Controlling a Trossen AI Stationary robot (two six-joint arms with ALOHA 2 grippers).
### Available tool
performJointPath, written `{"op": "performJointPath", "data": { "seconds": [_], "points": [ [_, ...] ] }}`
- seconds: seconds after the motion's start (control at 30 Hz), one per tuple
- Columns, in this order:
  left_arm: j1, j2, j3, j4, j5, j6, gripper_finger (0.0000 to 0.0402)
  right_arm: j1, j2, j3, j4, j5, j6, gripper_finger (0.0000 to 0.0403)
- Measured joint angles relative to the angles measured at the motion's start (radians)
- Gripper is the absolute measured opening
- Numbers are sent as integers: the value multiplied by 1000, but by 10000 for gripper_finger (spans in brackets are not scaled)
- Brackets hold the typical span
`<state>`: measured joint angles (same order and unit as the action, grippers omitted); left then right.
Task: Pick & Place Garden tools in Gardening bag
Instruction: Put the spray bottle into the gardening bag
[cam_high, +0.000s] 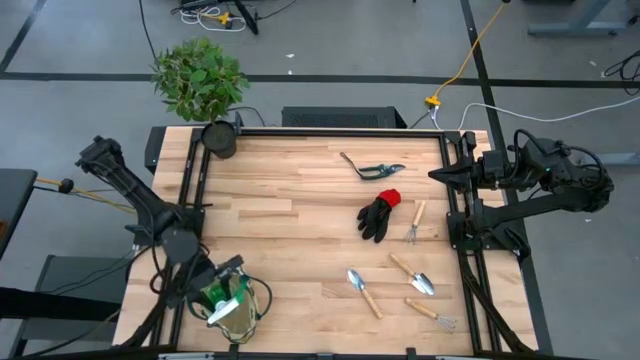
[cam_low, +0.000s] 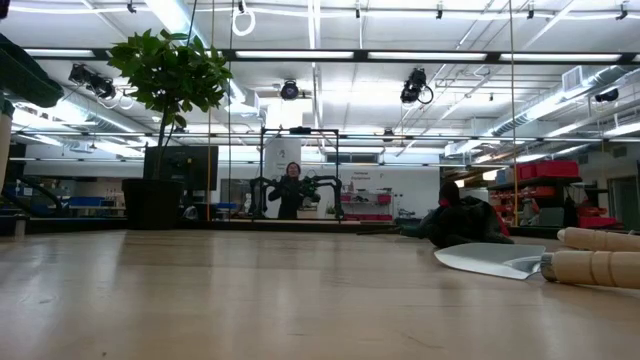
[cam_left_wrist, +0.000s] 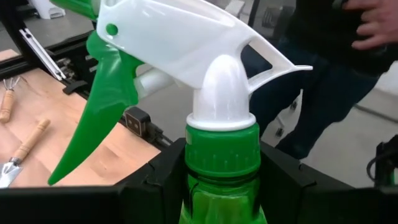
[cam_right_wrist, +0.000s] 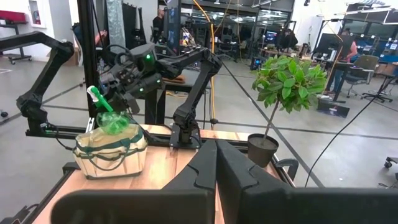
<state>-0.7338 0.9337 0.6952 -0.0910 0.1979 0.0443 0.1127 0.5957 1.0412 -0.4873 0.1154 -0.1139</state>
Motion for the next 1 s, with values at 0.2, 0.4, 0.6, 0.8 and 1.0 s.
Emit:
{"op": "performJointPath", "data": {
  "seconds": [0.2, 0.4, 0.6, 0.8, 1.0],
  "points": [
    [-12, 0, 0, -13, -25, 20, 167, 0, 0, 0, 0, 0, 0, 11],
    [-12, 0, 0, -52, -25, 21, 167, 0, 0, 0, 0, 0, 0, 11],
    [-17, -12, -14, -39, -26, 21, 167, 0, 0, 0, 0, 0, 0, 11],
    [-24, -51, -130, 82, -33, 15, 167, 0, 0, 0, 0, 0, 0, 11],
    [-23, -82, -184, 105, -67, 20, 167, 0, 0, 0, 0, 0, 0, 11]
  ]
}}
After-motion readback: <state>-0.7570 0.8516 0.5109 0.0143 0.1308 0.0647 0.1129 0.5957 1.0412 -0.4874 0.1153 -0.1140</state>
